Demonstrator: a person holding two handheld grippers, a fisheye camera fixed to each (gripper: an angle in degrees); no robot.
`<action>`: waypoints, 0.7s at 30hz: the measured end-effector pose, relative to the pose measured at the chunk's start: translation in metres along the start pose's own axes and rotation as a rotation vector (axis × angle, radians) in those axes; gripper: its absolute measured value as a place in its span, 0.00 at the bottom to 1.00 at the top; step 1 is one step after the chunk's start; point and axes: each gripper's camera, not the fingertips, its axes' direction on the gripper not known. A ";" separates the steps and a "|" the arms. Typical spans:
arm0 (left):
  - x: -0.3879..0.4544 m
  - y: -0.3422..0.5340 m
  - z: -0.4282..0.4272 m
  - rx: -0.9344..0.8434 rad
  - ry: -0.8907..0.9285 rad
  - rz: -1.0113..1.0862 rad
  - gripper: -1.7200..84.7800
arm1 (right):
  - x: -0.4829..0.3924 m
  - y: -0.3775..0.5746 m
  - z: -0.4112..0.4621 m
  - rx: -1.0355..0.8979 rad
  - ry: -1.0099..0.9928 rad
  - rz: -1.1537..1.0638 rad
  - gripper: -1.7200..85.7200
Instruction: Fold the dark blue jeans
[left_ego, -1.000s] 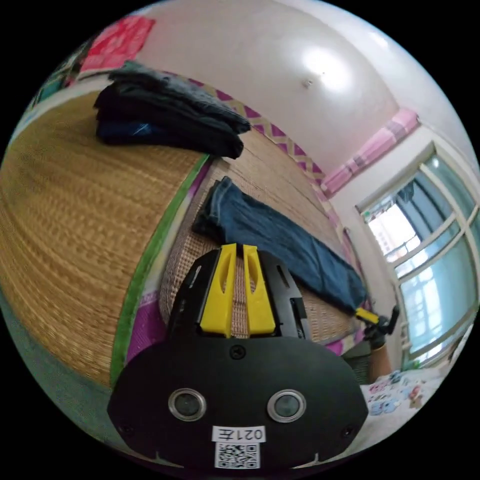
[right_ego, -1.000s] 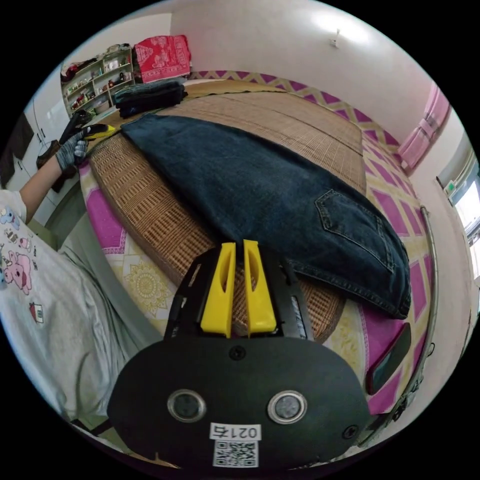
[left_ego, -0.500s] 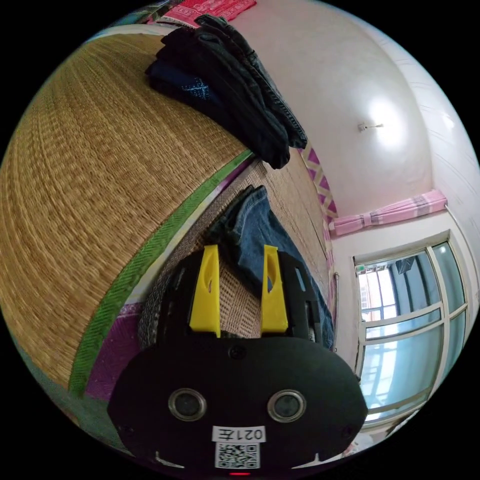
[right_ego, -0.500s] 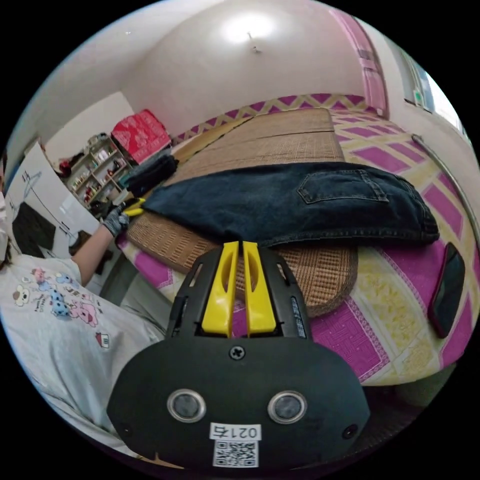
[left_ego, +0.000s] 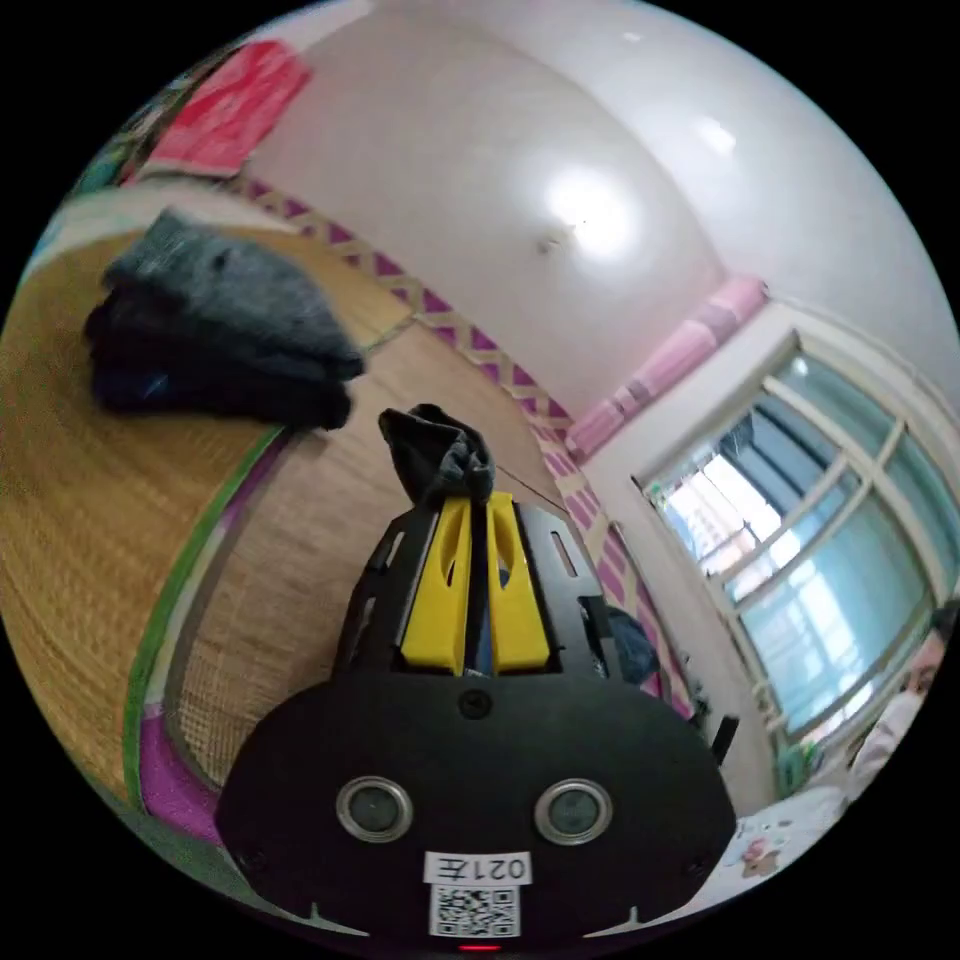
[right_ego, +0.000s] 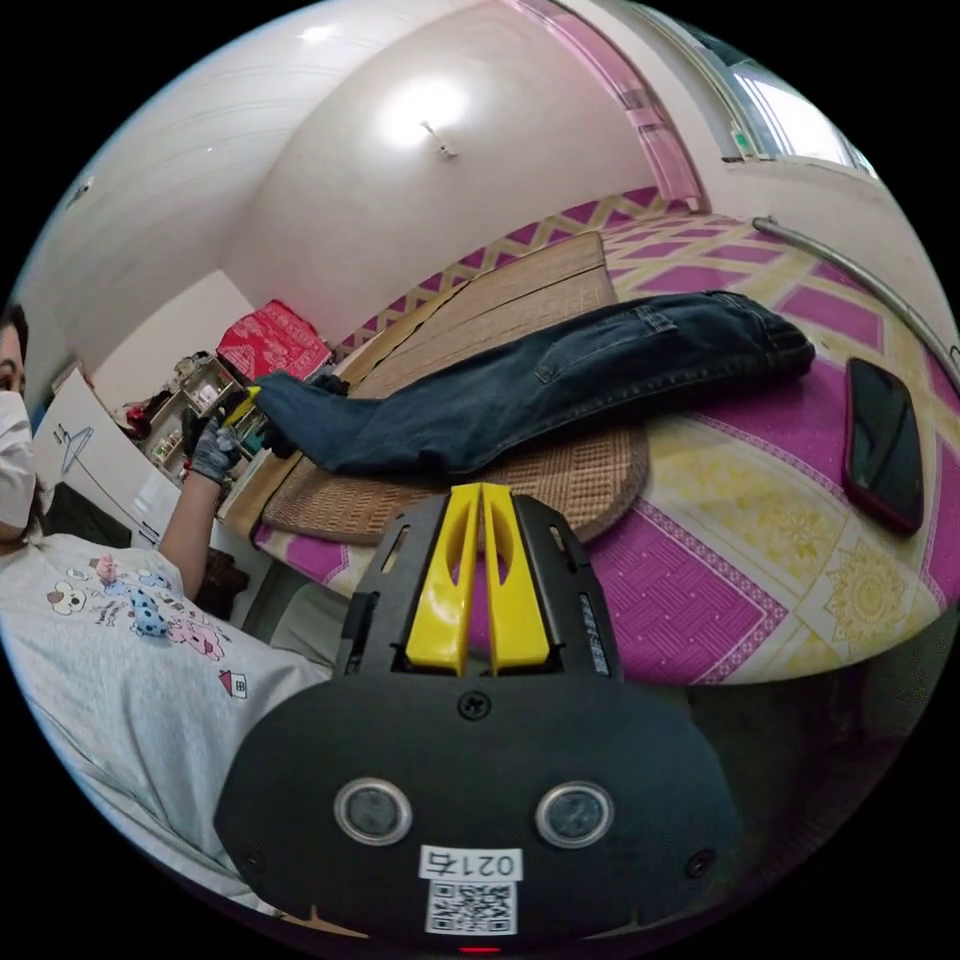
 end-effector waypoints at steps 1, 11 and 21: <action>0.048 0.009 0.018 -0.025 0.013 0.108 0.01 | 0.008 0.004 -0.004 0.006 -0.008 0.013 0.01; 0.246 0.206 0.292 -0.468 0.051 0.425 0.01 | 0.050 0.023 -0.044 0.041 -0.049 0.059 0.01; 0.274 0.293 0.336 -0.499 0.070 0.497 0.02 | 0.083 0.022 -0.069 0.079 -0.052 0.108 0.02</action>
